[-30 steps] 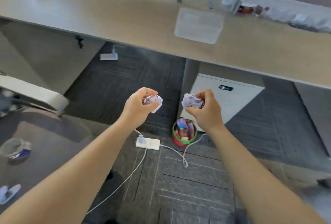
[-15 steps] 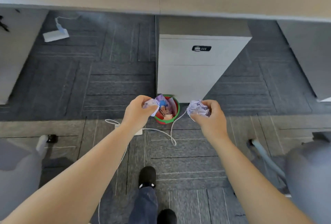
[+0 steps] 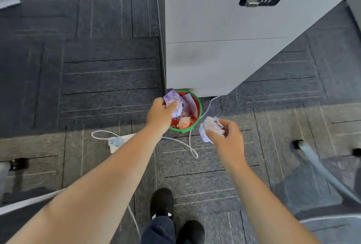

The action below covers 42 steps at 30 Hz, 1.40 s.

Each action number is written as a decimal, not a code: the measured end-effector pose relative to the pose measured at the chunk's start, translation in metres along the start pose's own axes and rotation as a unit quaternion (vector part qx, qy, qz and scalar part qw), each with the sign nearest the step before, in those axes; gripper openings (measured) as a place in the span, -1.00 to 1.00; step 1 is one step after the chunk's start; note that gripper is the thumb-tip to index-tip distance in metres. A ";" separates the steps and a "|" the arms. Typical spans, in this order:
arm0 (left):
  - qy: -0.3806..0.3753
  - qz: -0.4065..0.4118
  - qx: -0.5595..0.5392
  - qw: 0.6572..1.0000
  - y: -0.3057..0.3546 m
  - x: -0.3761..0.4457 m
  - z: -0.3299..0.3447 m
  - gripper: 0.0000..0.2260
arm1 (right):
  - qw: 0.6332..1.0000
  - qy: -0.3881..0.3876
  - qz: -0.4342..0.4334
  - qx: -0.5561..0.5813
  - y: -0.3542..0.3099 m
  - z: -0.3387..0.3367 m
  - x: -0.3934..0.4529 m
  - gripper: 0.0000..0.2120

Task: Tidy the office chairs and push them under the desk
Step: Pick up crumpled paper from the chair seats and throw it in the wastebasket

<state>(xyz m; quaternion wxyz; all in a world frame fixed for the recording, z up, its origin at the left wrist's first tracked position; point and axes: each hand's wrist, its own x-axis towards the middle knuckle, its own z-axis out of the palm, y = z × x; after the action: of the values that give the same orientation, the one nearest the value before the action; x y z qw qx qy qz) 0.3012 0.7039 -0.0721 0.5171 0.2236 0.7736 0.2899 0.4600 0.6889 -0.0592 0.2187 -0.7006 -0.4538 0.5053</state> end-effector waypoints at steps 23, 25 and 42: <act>0.001 0.018 -0.018 1.000 0.009 0.003 -0.005 -0.78 | 0.998 0.027 0.061 0.004 0.006 0.028 0.057 -0.77; -0.023 0.027 -0.028 0.999 0.029 -0.013 0.004 -0.84 | 0.998 0.044 0.044 0.004 -0.009 0.004 0.045 -0.88; -0.223 0.232 0.055 0.945 0.244 -0.238 0.118 -0.88 | 0.948 0.279 -0.035 0.151 -0.130 -0.287 -0.103 -0.78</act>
<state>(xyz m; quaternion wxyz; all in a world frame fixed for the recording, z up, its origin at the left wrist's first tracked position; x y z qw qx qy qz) 0.5095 0.7540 0.2184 0.5817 0.4838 0.5800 0.3018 0.6582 0.7085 0.2056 0.4569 -0.7562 -0.3175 0.3443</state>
